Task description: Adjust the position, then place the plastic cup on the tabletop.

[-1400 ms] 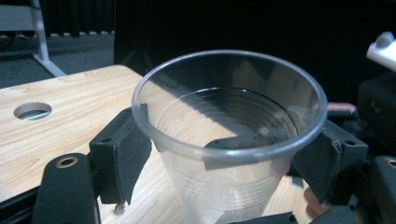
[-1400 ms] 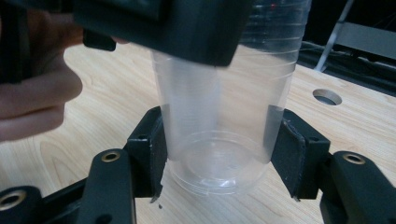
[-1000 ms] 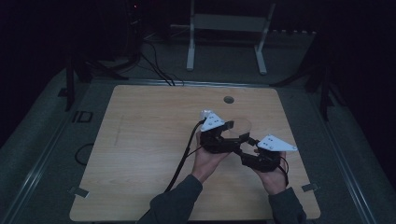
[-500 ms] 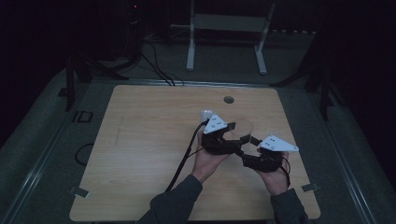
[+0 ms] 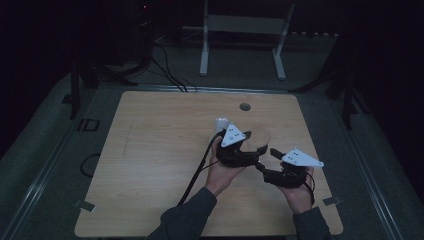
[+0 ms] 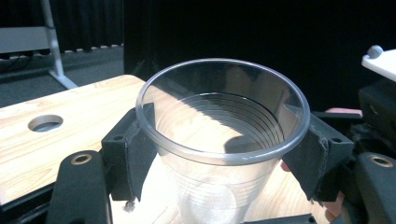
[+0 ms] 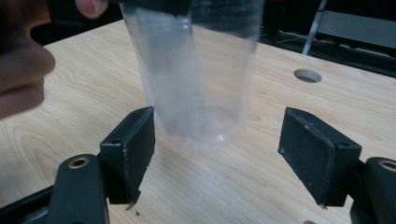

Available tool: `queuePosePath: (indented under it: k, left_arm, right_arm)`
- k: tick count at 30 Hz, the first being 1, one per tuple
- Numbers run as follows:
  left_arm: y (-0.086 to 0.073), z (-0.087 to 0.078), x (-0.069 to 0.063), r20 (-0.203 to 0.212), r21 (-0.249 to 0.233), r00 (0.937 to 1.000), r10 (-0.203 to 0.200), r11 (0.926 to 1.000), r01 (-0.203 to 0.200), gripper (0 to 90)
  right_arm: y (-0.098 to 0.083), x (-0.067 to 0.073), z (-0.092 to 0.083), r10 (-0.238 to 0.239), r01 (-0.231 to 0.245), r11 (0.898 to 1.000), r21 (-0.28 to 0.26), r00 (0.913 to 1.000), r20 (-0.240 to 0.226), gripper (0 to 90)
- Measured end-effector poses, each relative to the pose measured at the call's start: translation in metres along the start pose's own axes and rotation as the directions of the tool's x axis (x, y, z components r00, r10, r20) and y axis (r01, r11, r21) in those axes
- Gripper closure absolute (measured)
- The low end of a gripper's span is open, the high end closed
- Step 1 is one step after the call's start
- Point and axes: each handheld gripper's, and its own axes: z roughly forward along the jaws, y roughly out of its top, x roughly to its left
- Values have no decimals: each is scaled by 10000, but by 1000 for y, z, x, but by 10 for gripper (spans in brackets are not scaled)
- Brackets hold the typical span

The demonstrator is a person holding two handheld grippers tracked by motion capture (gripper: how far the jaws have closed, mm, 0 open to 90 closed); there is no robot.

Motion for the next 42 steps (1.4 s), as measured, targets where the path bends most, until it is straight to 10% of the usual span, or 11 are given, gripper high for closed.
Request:
queuePosePath:
  k: [42]
  left_arm:
    - [-14,0,2,-661,117,9965,517,9986,-511,296]
  right_arm:
    - [-30,-15,-7,909,-917,9956,200,9951,381,269]
